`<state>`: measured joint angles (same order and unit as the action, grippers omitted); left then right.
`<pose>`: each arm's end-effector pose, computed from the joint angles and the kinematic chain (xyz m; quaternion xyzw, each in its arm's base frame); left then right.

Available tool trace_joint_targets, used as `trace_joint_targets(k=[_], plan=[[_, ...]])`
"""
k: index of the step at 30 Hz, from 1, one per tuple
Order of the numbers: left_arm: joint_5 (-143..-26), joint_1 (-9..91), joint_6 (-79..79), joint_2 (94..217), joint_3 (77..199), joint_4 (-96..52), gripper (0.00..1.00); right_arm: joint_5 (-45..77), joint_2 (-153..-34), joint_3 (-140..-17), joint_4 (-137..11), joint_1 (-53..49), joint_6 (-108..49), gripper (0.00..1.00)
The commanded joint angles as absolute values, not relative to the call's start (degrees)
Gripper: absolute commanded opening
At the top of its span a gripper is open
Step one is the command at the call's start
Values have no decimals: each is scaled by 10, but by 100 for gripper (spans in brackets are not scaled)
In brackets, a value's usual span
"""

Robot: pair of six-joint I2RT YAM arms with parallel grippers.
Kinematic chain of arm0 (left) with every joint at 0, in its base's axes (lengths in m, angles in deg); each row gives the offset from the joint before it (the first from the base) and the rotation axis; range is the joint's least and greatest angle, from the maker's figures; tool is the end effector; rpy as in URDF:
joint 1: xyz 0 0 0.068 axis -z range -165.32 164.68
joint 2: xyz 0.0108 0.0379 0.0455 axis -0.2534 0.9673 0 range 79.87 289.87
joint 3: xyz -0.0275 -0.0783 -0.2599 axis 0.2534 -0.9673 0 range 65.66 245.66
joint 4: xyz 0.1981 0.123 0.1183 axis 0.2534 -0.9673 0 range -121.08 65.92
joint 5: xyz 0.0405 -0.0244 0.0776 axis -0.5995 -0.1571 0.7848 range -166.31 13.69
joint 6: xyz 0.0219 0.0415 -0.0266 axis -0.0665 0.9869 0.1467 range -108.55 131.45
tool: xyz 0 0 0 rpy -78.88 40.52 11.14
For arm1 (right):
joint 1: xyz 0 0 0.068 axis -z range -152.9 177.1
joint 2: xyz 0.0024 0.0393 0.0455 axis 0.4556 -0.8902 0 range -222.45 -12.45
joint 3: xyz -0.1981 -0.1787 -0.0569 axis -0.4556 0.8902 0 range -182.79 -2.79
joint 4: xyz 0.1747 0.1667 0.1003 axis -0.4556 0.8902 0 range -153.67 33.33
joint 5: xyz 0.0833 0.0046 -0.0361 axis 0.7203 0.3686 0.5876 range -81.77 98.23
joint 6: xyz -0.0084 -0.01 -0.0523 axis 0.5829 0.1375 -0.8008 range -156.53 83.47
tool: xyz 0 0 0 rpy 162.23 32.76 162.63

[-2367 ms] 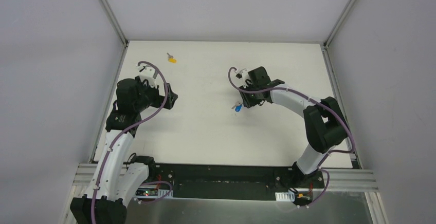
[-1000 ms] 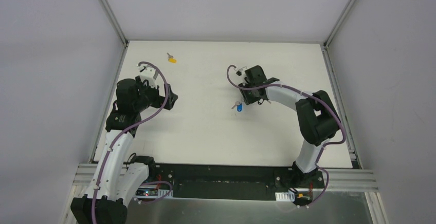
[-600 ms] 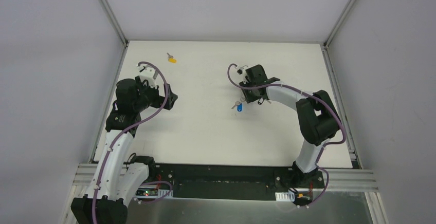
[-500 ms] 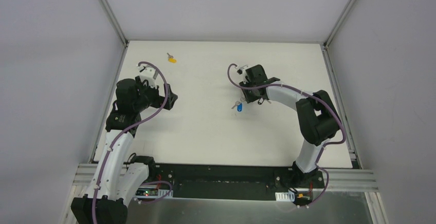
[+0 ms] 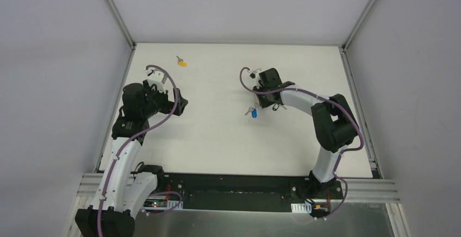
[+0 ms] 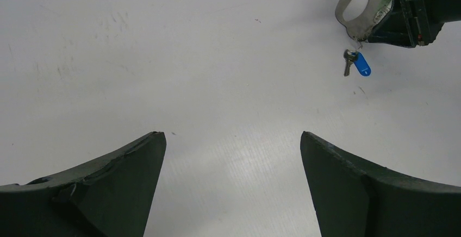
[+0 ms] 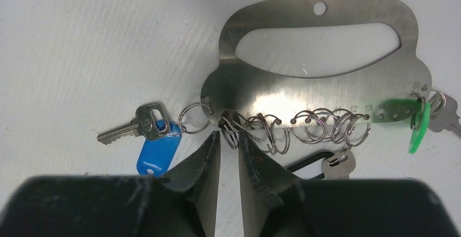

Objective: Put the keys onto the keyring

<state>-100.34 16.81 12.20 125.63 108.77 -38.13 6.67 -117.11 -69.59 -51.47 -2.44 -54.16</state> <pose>0.1847 -0.0213 0.3206 0.1440 0.7813 -0.1739 0.5819 0.3376 0.1903 0.1819 -0.3717 0.8631 0.0227 0.3410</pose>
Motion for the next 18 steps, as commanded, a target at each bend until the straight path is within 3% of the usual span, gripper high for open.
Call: trace_joint_targets(k=[1, 7, 12, 18], plan=[[-1022, 161, 128, 1256, 1079, -360, 100, 76, -1178, -716, -516, -24, -546, 19], [-1024, 161, 128, 1256, 1077, -357, 100, 94, -1172, -714, -518, -24, -545, 15], [-1026, 161, 127, 1257, 1077, -357, 100, 88, -1164, -715, -517, -23, -548, 0], [-1026, 161, 122, 1263, 1084, -351, 100, 125, -1105, -697, -511, -21, -590, 0]])
